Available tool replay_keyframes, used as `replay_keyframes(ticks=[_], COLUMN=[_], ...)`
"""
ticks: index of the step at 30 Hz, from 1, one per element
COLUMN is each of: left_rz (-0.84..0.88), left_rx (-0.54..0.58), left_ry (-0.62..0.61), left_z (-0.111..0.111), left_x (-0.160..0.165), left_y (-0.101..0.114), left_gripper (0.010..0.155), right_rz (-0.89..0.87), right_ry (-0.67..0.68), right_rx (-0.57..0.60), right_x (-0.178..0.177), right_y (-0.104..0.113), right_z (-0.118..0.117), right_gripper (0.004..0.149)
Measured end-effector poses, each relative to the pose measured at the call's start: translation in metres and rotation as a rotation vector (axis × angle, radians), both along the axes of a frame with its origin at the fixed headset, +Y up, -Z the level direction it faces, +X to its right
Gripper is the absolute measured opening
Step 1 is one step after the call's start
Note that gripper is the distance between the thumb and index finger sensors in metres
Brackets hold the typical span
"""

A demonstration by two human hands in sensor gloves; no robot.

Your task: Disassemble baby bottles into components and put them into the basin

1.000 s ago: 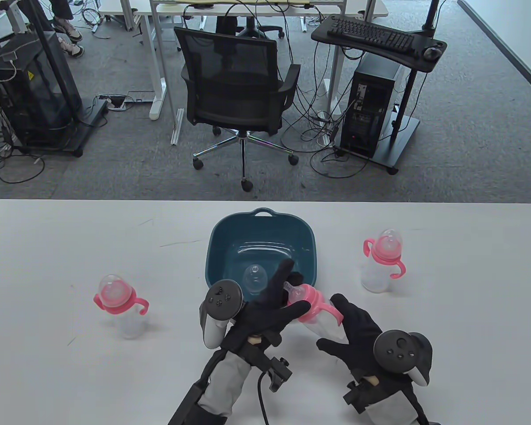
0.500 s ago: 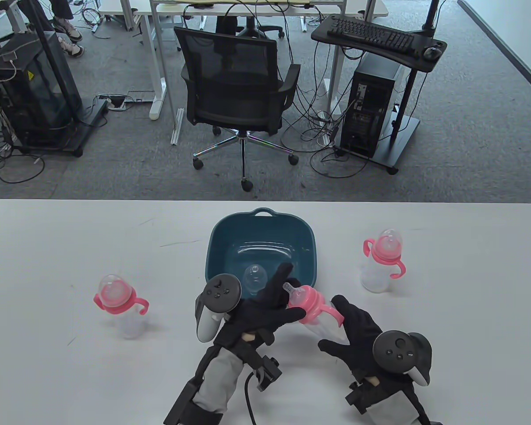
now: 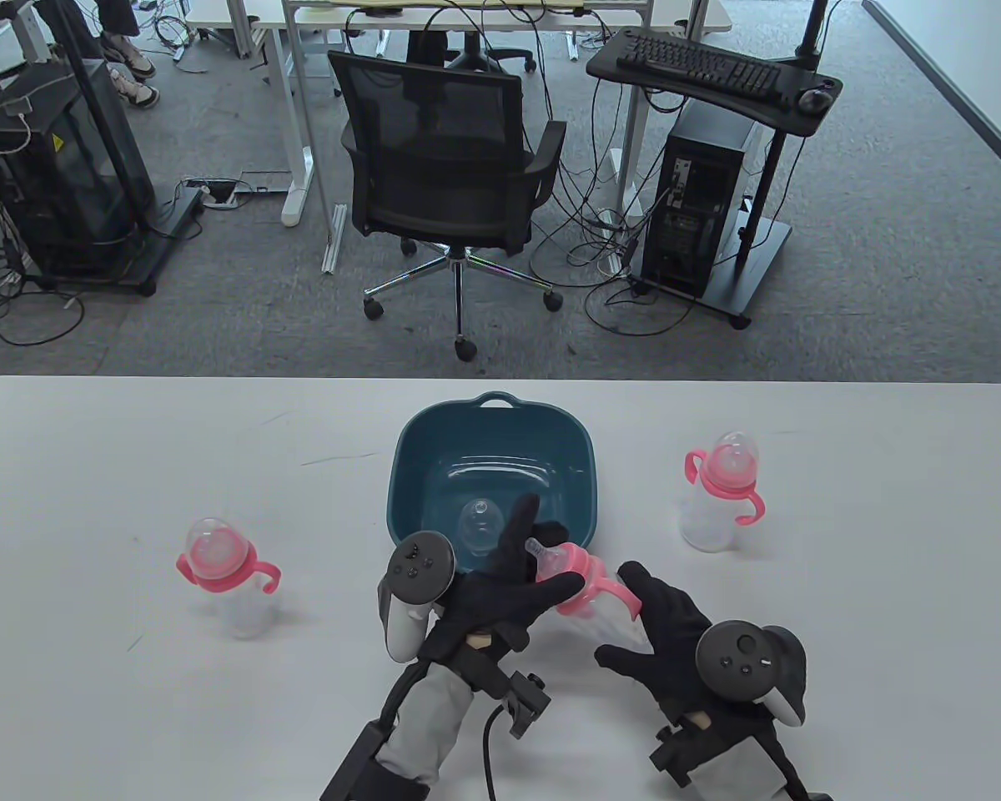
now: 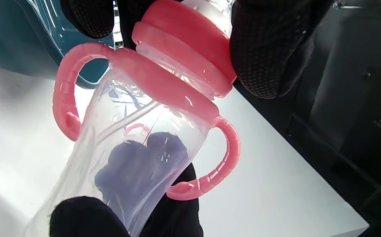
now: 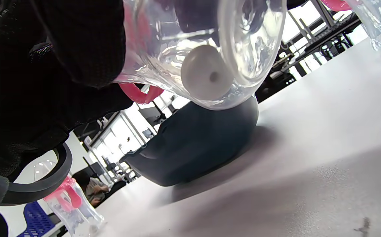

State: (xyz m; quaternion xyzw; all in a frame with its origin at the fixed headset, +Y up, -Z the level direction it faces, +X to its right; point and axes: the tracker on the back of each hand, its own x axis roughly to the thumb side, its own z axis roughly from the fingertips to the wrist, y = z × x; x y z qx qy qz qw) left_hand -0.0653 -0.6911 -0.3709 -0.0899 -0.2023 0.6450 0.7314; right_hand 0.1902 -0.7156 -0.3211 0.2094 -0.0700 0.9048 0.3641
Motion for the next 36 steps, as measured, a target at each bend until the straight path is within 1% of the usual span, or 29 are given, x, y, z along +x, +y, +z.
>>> replay_keyframes(ticks=[4,6,8,12,15,20,25,32,36], left_rz=[-0.033,-0.059,-0.057,-0.076,-0.069,-0.050,0.024,0.015,0.021], left_rx=[-0.011,-0.014,-0.011,0.012,0.014,0.002,-0.038,0.000,0.043], left_ry=[-0.081,-0.114,-0.121,-0.064,-0.021,-0.021,-0.048,-0.007,0.025], left_z=[0.000,0.000,-0.001,0.000,-0.001,0.000,0.000,0.003,0.005], left_x=[-0.001,-0.002,-0.003,-0.004,-0.003,-0.002,0.003,0.001,-0.002], left_y=[0.005,0.008,0.010,0.006,0.003,0.001,-0.004,0.004,0.014], left_gripper=[0.102,0.102,0.101,0.097,0.100,0.100,0.099,0.097,0.097], right_rz=[-0.002,-0.009,-0.010,-0.004,-0.010,-0.007,0.000,-0.013,-0.008], right_ry=[-0.008,-0.006,-0.007,-0.005,-0.002,0.006,0.008,0.013,0.016], right_rx=[-0.002,-0.002,0.009,0.029,0.039,0.059,0.062,0.046,0.045], right_x=[0.003,0.004,0.004,0.005,0.004,0.001,0.000,-0.002,-0.003], right_y=[0.001,0.001,0.002,0.001,0.002,0.001,0.001,0.001,0.000], right_z=[-0.001,-0.001,-0.001,-0.002,-0.001,-0.001,0.000,0.001,0.002], right_gripper=[0.089,0.088,0.088,0.089,0.089,0.089,0.089,0.089,0.089])
